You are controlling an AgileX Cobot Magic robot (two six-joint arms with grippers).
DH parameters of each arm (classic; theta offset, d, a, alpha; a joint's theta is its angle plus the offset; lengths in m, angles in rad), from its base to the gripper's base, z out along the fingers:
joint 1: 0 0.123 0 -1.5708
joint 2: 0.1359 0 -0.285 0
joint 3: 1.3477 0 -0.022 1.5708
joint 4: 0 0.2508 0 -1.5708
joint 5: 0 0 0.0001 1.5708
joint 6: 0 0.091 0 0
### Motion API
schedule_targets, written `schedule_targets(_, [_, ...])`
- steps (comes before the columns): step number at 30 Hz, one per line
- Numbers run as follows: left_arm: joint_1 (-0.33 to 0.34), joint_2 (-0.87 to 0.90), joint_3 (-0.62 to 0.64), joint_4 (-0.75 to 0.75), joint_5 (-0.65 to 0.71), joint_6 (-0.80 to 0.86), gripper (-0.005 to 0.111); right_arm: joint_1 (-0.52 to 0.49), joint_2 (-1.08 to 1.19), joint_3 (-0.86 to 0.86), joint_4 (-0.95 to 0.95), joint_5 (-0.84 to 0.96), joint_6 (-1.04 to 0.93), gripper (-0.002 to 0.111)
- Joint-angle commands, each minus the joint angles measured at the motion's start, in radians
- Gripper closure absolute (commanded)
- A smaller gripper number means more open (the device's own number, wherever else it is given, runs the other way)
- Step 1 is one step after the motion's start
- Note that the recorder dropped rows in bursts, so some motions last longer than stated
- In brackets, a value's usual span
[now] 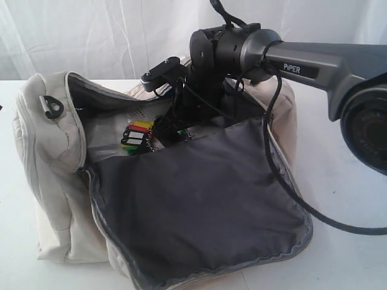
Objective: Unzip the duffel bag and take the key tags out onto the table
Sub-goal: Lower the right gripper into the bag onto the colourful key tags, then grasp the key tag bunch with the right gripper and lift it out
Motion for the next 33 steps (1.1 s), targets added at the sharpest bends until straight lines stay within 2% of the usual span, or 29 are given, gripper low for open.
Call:
schedule_targets(1, [-0.005, -0.008, -0.001, -0.012, 0.004, -0.002, 0.107, 0.014, 0.042, 0.002, -0.018, 0.042, 0.011, 0.031])
schedule_targets(5, [-0.005, -0.008, -0.001, -0.012, 0.004, -0.002, 0.107, 0.018, 0.042, 0.002, -0.018, 0.061, 0.013, 0.056])
schedule_targets(9, [-0.005, -0.008, -0.001, -0.016, 0.004, -0.002, 0.107, 0.018, 0.020, 0.001, -0.018, 0.067, 0.013, 0.086])
schedule_targets(14, [-0.005, -0.008, -0.001, -0.016, 0.004, -0.002, 0.107, 0.018, -0.031, 0.001, -0.021, 0.054, 0.013, 0.108])
schedule_targets(23, [-0.005, -0.008, -0.001, -0.020, 0.004, -0.002, 0.107, 0.018, -0.195, -0.037, -0.022, 0.011, 0.021, 0.108])
schedule_targets(33, [-0.005, -0.008, -0.001, -0.033, 0.010, -0.002, 0.107, 0.004, -0.374, -0.039, -0.042, 0.048, 0.040, 0.108])
